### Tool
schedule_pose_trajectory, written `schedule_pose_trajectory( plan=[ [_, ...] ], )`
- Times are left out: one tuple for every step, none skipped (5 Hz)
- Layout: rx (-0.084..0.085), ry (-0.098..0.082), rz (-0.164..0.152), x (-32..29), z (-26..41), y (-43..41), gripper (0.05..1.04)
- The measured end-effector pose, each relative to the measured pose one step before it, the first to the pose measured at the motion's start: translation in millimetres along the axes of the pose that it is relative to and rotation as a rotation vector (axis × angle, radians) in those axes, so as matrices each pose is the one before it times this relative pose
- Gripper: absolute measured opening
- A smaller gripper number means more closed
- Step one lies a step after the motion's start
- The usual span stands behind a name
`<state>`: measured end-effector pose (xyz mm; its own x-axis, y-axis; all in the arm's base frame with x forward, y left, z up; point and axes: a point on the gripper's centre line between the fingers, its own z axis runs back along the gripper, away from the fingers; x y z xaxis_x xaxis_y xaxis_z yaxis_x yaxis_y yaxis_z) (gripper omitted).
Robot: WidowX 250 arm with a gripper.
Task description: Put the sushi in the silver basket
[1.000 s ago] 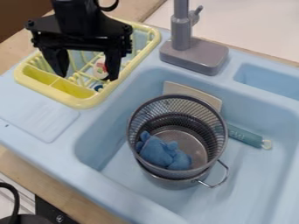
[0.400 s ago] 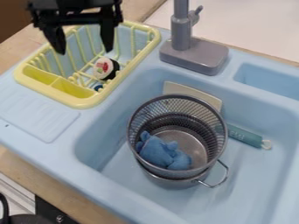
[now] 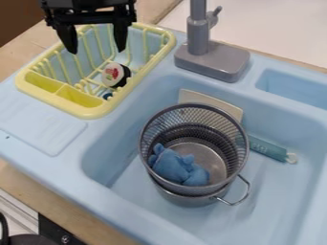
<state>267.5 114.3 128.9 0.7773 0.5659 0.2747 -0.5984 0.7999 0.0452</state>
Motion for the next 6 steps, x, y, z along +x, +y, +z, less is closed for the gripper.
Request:
schedule_pose_trajectory(
  plan=[
    [-0.0417,-0.0191,-0.0088,6.4,-11.26,-8.7,0.999],
    [-0.008,-0.0007,0.0077,3.15,-15.1,-3.51,0.999],
    [-0.0132,-0.0181,0.0147,4.04,-6.3,-2.94,0.999],
    [0.02,0.0323,-0.0008,-4.12,-12.09,-0.27,0.999],
    [0.0136,0.0285,-0.0033,-4.69,-8.38,0.12,0.999],
    [0.0125,0.0325,0.0115,-5.58,-9.39,0.71,0.989]
  ],
)
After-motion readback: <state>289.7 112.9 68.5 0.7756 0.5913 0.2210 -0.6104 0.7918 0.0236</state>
